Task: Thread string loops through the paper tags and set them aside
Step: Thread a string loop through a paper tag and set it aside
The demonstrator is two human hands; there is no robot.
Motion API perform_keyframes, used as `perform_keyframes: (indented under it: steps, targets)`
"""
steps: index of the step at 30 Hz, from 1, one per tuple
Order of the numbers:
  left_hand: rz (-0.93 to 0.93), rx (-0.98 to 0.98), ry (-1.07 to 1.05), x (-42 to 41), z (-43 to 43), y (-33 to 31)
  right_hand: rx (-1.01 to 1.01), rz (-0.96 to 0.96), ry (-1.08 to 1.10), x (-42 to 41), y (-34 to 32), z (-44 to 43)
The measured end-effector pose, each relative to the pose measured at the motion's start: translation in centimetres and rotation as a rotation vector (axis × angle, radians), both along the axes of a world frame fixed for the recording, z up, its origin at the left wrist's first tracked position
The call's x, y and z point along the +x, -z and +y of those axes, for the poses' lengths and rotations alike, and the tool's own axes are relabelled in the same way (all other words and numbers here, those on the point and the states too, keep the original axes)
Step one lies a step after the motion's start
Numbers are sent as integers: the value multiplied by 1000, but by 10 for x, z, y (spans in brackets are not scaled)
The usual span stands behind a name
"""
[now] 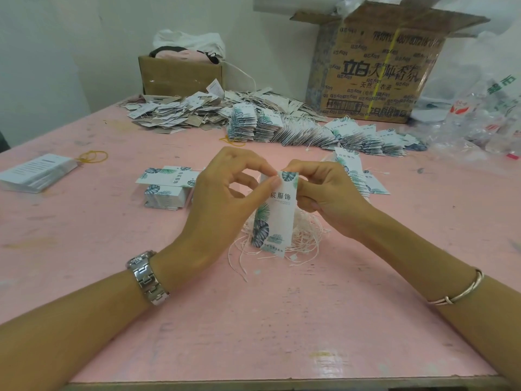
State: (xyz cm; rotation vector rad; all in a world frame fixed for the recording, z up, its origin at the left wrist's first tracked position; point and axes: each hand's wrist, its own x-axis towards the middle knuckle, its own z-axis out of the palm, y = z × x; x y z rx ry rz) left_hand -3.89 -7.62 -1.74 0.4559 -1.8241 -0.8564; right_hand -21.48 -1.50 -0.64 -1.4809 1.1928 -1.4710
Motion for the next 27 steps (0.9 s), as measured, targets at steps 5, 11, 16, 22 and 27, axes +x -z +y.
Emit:
perform_keyframes:
  steps: [5, 11, 16, 22, 27]
  targets:
    - [-26, 3, -9, 0, 1, -1, -33, 27, -27, -5, 2, -1]
    - [-105, -114, -102, 4, -1, -5, -23, 208, 26, -9, -1, 1]
    - [-103, -263, -197, 12, -5, -15, -20, 215, 76, -25, -10, 1]
    - [-5, -229, -69, 17, -11, -21, 6, 121, 102, -42, -12, -2]
    - [-20, -298, -106, 18, -15, -23, 65, 49, 160, -53, -8, -5]
